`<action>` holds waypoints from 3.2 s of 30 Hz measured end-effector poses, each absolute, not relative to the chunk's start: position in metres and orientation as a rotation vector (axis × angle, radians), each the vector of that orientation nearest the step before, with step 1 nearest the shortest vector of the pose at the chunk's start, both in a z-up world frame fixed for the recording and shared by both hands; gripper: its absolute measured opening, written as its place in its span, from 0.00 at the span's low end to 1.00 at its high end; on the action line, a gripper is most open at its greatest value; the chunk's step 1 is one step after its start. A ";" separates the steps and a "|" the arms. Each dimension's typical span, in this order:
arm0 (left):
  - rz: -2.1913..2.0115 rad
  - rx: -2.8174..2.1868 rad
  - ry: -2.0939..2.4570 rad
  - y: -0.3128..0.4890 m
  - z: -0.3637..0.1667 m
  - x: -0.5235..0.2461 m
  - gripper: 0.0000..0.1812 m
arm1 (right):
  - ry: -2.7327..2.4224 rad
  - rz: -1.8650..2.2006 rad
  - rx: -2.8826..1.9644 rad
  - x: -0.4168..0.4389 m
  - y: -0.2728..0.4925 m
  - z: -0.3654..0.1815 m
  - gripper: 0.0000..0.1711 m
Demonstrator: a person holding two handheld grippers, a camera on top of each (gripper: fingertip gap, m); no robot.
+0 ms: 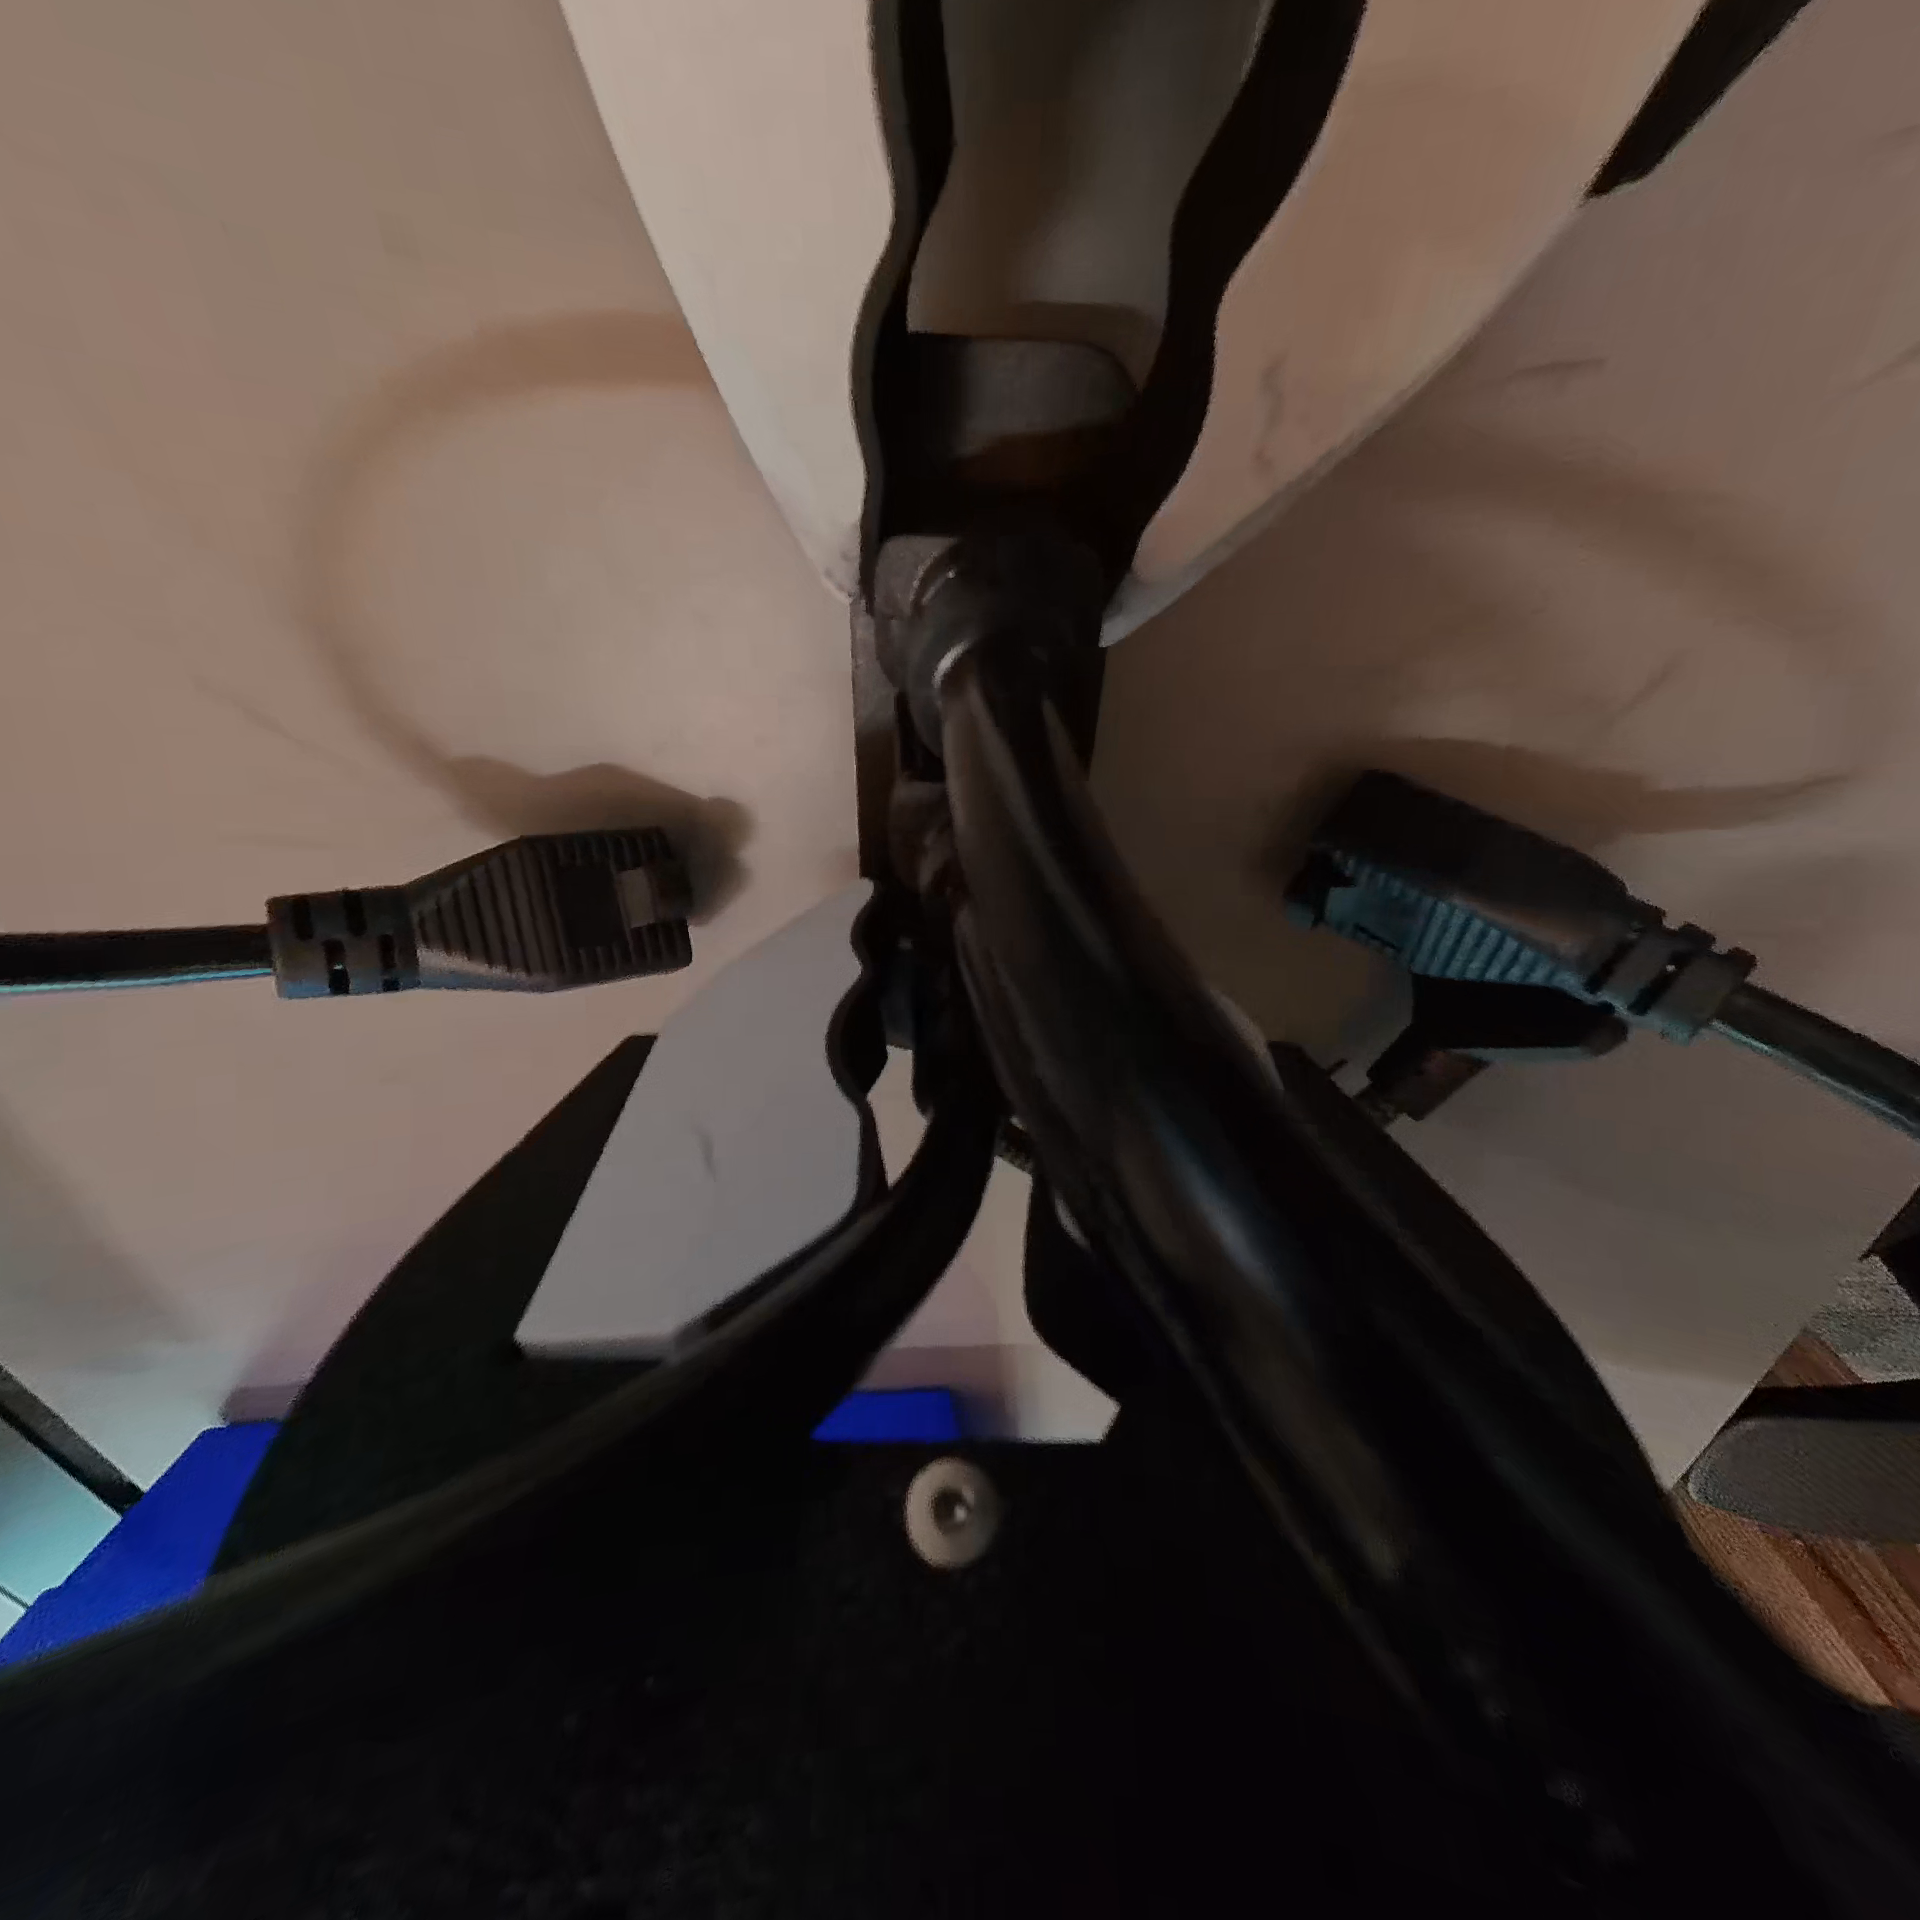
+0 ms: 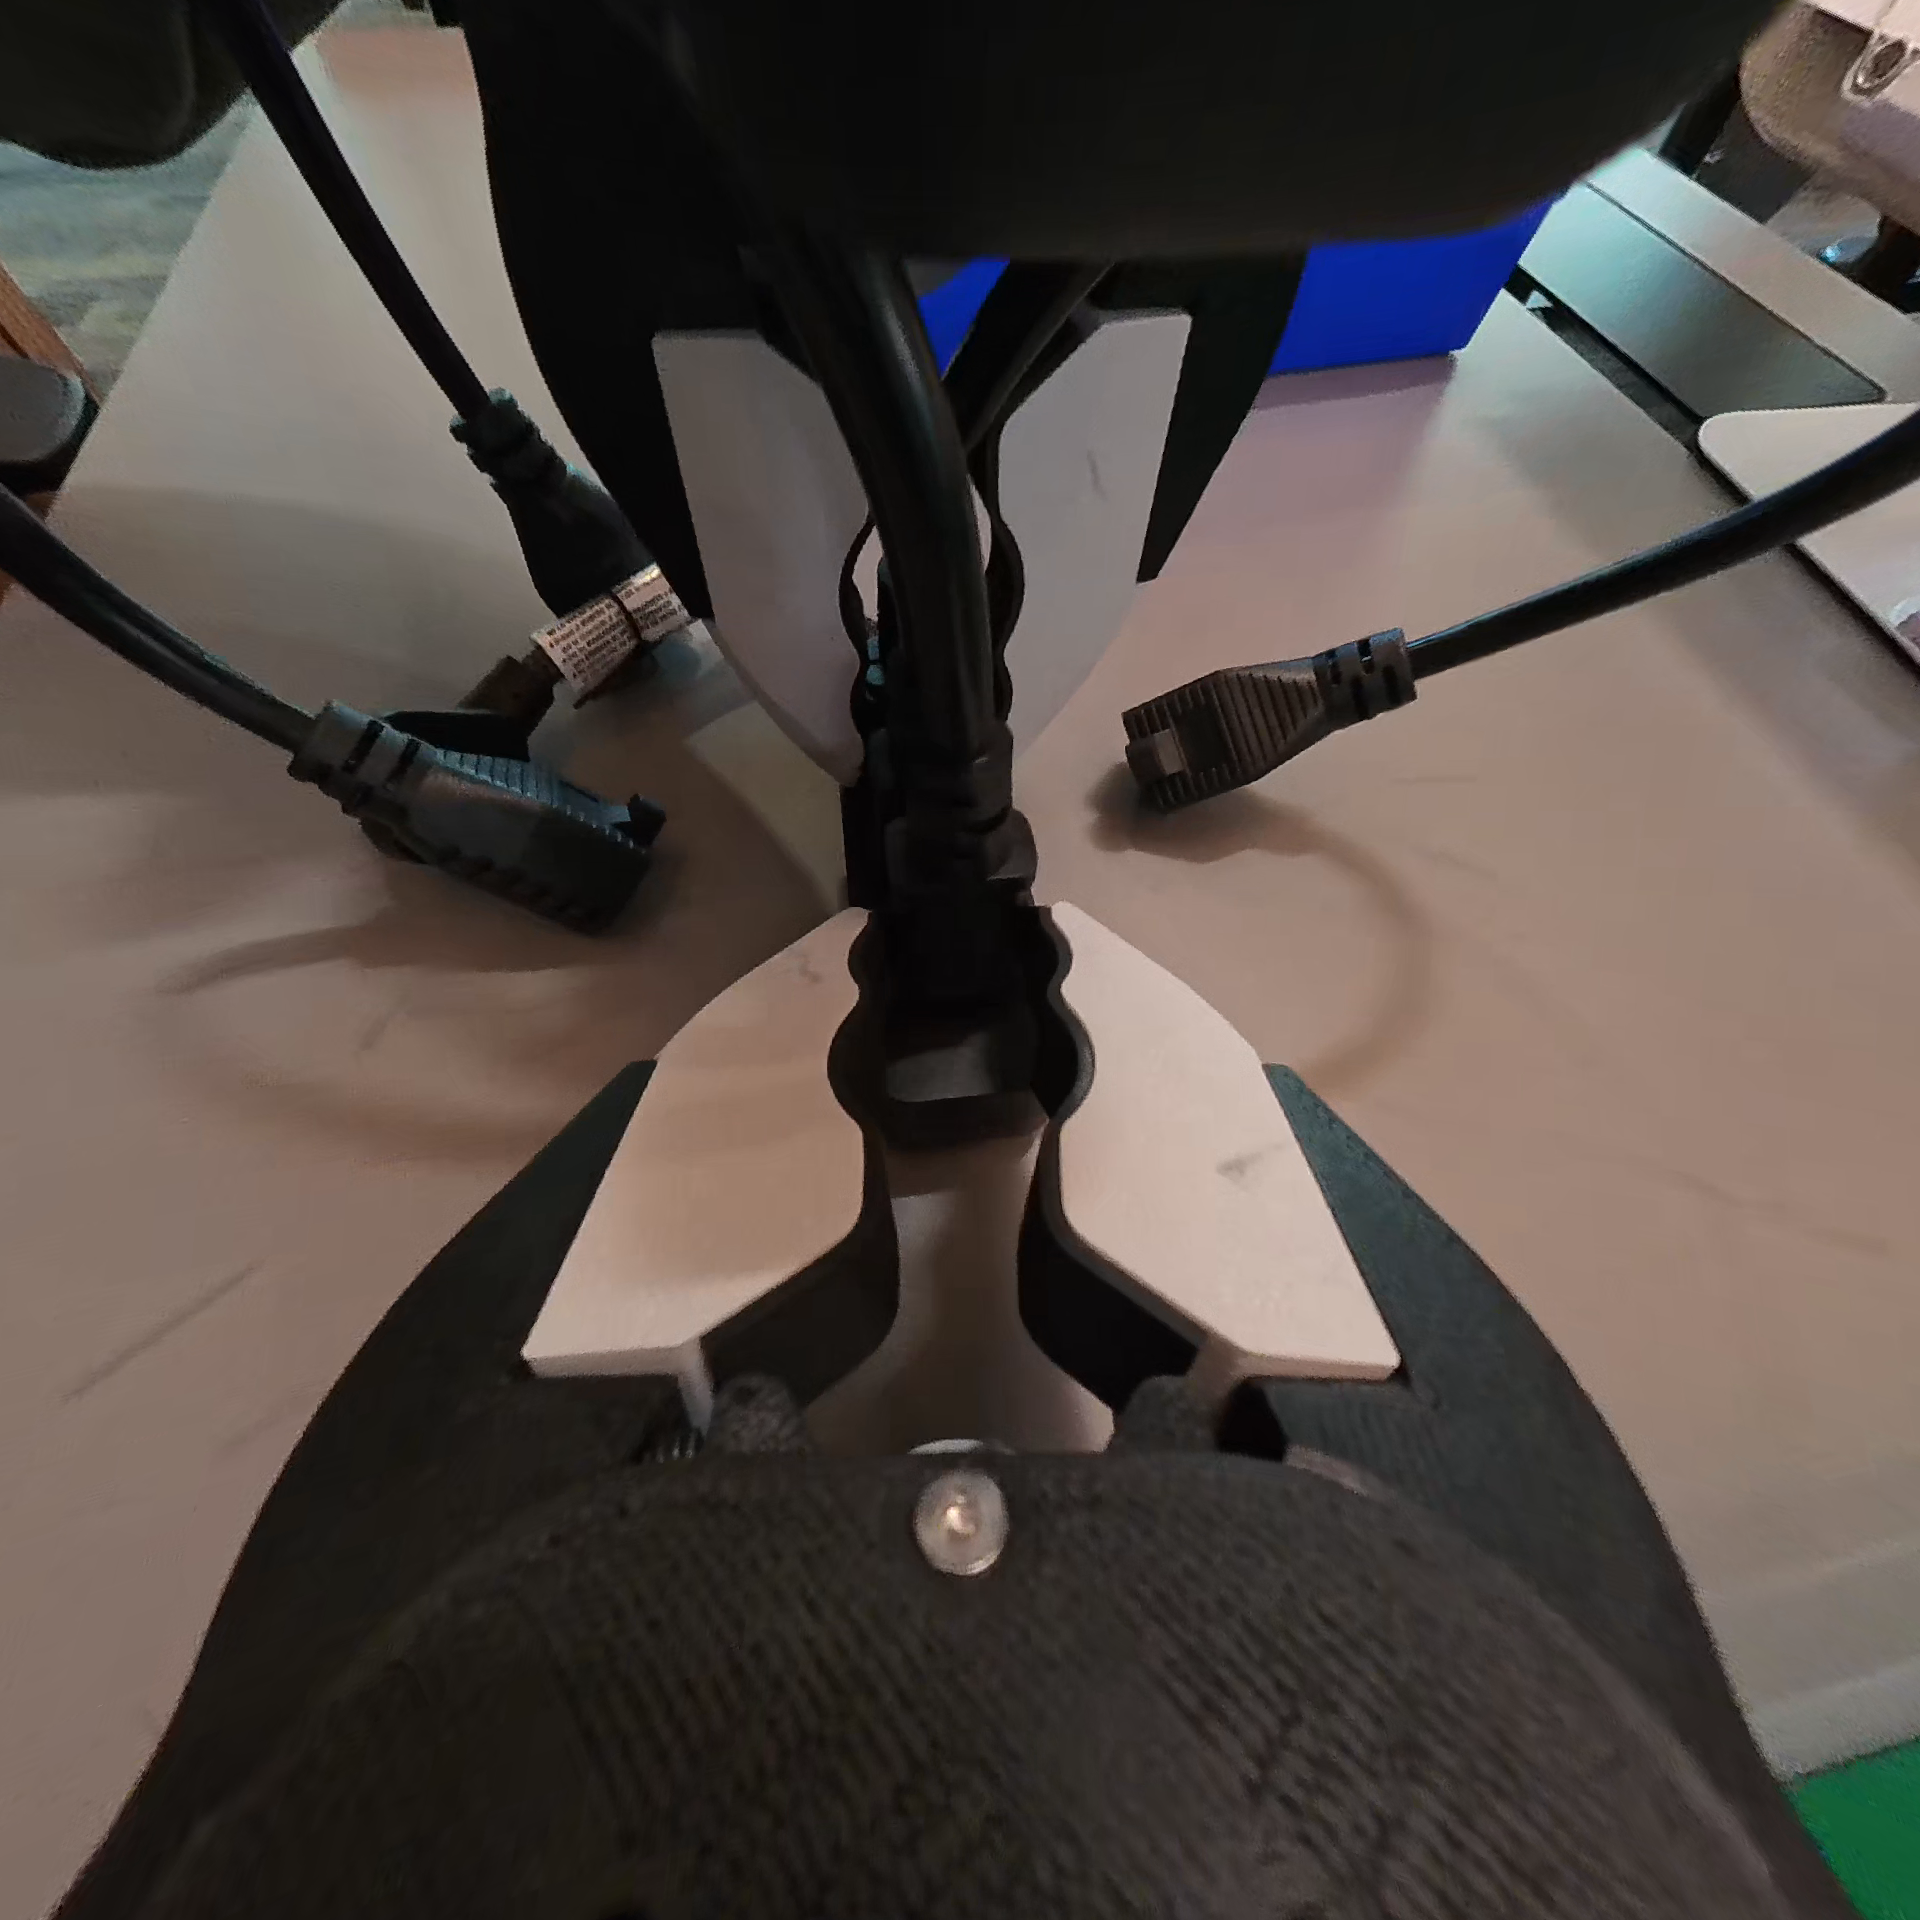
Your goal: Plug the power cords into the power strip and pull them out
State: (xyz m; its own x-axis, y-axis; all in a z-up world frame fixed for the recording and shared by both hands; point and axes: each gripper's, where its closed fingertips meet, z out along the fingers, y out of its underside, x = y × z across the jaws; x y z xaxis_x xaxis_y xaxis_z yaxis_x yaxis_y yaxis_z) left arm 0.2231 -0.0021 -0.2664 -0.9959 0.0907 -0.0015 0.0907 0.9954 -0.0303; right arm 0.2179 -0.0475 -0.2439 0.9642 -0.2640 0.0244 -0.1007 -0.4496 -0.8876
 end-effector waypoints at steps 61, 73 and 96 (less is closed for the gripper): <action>-0.188 0.124 3.130 -0.004 -0.269 0.223 0.13 | 0.188 -0.046 -2.022 0.222 -0.034 -0.244 0.15; -0.205 0.122 3.133 -0.004 -0.268 0.223 0.15 | 0.131 -0.159 -2.001 0.222 -0.035 -0.239 0.15; -0.213 0.115 3.134 -0.006 -0.268 0.223 0.16 | 0.119 -0.186 -1.902 0.220 -0.029 -0.225 0.10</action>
State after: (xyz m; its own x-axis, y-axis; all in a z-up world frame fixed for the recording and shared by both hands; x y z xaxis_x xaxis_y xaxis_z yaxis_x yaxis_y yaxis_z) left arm 0.2229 -0.0056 -0.2682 -0.9973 0.0729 -0.0035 0.0727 0.9881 -0.1354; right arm 0.2200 -0.0287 -0.2248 0.9823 -0.1738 0.0702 0.0088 -0.3316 -0.9434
